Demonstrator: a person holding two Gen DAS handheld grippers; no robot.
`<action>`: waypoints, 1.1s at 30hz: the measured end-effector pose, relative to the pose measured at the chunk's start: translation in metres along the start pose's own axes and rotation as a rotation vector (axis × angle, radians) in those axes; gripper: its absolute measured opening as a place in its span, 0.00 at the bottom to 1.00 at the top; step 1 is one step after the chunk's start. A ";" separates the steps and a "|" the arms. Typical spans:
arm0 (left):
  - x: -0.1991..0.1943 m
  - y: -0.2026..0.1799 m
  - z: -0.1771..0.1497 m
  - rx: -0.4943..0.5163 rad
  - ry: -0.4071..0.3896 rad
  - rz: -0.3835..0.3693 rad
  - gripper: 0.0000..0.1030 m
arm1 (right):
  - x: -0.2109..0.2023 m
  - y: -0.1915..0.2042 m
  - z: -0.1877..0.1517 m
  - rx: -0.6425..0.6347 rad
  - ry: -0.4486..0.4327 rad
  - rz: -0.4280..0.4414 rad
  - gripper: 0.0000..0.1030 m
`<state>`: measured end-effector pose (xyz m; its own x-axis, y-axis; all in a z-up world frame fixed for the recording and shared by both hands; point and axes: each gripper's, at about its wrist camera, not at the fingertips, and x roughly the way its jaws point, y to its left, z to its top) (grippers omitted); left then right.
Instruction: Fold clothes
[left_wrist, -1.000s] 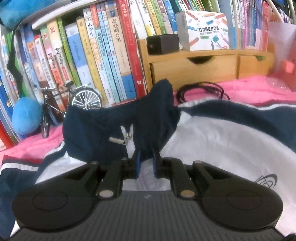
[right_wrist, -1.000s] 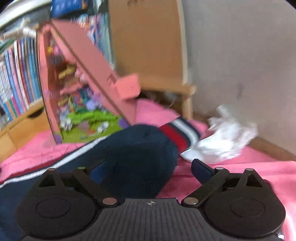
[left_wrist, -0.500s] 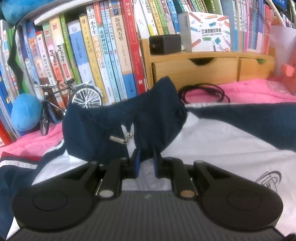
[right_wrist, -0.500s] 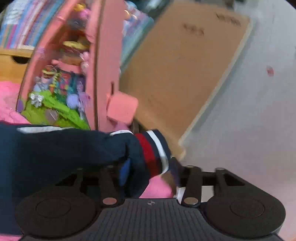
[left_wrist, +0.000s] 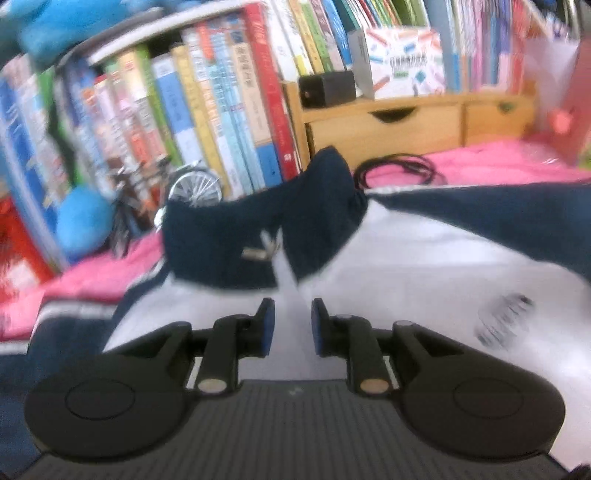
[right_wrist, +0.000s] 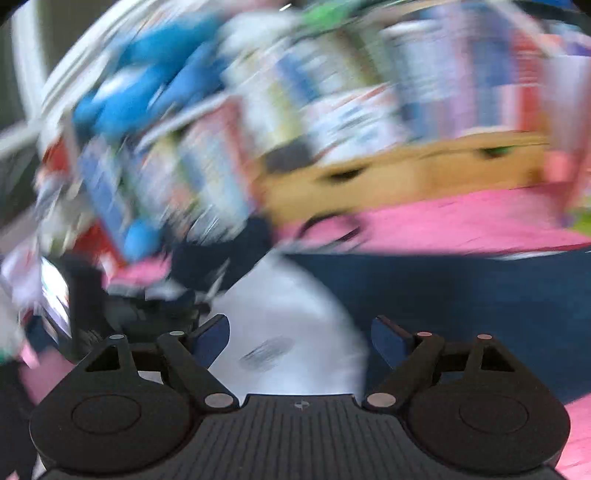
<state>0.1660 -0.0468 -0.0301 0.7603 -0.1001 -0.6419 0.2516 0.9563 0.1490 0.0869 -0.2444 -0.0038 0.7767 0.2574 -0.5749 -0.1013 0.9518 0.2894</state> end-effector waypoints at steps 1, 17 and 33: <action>-0.013 0.011 -0.008 -0.013 0.003 -0.004 0.22 | 0.012 0.017 -0.009 -0.029 0.017 0.006 0.81; -0.056 0.233 -0.094 -0.260 0.051 0.361 0.24 | -0.006 -0.047 -0.029 -0.231 0.026 -0.693 0.58; -0.025 0.367 -0.105 -0.390 0.062 0.531 0.29 | 0.111 0.153 -0.001 -0.180 0.092 0.124 0.66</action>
<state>0.1768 0.3352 -0.0383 0.6826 0.4170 -0.6001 -0.3917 0.9021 0.1813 0.1565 -0.0700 -0.0240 0.6926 0.3801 -0.6130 -0.3080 0.9244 0.2251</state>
